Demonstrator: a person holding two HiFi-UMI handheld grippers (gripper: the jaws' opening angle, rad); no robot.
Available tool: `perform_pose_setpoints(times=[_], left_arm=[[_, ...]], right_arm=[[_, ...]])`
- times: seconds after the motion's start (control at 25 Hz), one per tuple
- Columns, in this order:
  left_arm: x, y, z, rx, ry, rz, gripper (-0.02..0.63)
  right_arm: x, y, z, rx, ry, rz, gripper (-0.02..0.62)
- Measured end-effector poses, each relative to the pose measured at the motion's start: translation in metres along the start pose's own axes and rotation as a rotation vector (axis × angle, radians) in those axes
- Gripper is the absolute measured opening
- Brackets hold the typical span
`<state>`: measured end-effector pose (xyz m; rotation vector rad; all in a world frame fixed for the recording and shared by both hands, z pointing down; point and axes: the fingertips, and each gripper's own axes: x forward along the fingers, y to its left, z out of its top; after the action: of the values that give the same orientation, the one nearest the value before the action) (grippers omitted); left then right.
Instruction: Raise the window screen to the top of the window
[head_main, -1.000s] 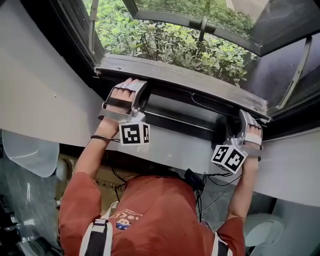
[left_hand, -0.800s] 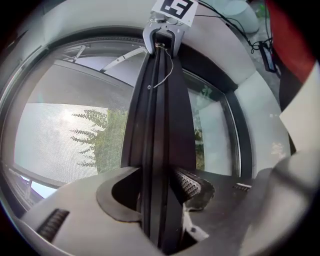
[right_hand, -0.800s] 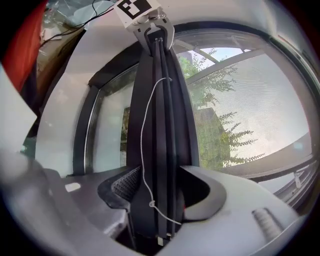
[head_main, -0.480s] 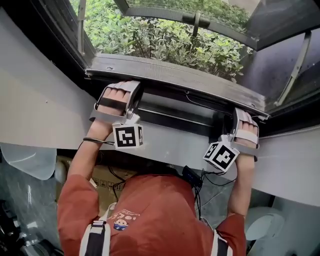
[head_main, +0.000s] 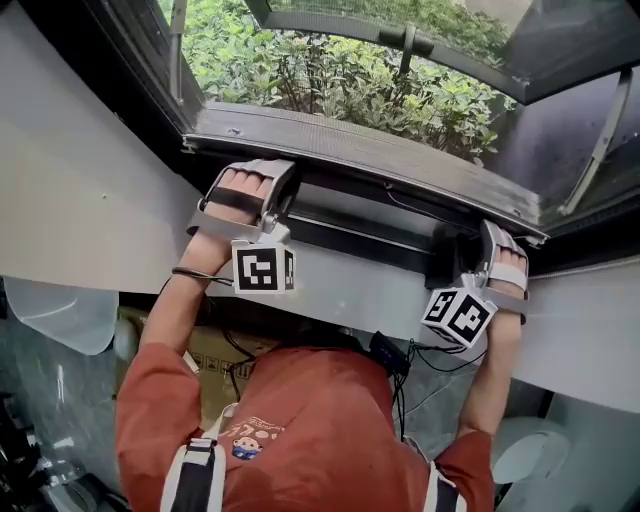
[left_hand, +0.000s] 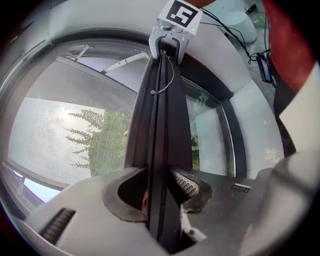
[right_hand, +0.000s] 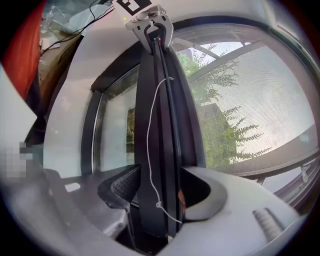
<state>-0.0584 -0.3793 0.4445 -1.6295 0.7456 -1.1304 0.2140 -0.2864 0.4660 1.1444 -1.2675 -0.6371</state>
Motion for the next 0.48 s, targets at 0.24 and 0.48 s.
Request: perform_pose_setpoints(times=[0.24,0.48], left_arm=[[-0.006,0.013,0.001,-0.010,-0.006,-0.002,0.132],[-0.012,0.034,0.002,-0.020,-0.019,0.047,0.074]], right_arm=[[-0.008,-0.014,0.003,0.000,-0.010,0.014,0.242],[-0.015,-0.042,0.004,0.005,-0.032,-0.074,0.126]])
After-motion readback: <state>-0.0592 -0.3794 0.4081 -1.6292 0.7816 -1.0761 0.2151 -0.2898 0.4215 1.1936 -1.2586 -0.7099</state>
